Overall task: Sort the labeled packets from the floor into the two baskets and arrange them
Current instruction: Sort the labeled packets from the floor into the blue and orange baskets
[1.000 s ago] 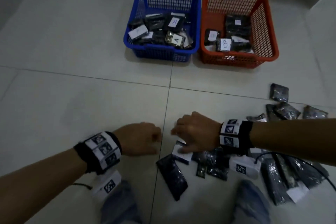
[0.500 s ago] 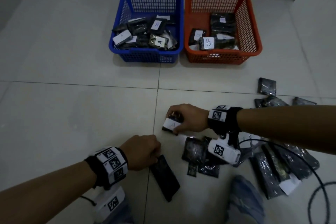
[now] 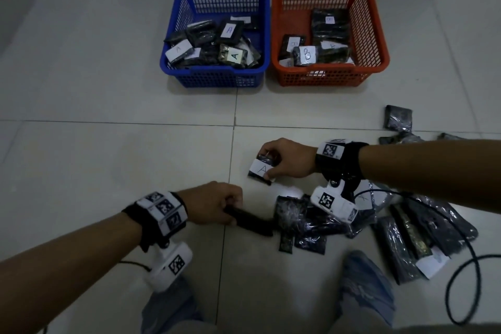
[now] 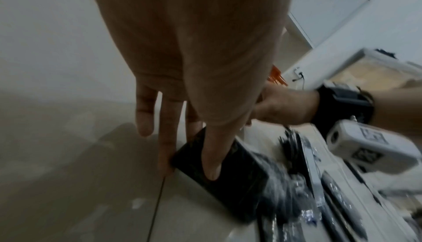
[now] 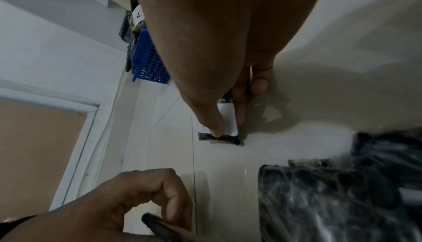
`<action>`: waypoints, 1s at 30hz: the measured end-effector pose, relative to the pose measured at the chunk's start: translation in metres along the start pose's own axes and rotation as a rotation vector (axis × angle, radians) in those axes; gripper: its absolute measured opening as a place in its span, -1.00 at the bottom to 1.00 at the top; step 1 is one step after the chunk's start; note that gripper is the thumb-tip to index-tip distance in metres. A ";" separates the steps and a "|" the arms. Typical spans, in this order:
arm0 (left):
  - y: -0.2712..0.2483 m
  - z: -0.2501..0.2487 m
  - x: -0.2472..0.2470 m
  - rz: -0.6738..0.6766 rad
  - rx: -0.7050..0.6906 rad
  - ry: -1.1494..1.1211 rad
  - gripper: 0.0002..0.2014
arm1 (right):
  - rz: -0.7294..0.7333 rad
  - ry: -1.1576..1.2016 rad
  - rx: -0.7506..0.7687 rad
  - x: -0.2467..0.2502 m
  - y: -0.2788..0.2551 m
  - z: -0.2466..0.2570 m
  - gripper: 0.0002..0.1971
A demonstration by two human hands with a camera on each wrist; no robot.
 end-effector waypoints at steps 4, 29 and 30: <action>0.002 0.004 0.020 0.013 0.050 -0.158 -0.77 | -0.018 0.030 -0.034 0.006 0.000 -0.001 -0.71; 0.035 -0.077 0.200 -0.595 -0.015 -0.654 -0.63 | -0.101 0.518 -0.211 0.154 -0.037 0.047 -0.67; 0.032 -0.081 0.205 -0.584 -0.031 -0.634 -0.62 | -0.110 0.517 -0.198 0.159 -0.040 0.052 -0.65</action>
Point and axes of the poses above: each hand's wrist, its own y-axis towards the middle knuckle, its own x-axis out of the back of the hand, z = x × y, the point moved 8 cm from there along y, towards the middle knuckle, and after that the axes turned 14 degrees about -z, right-handed, at the moved point
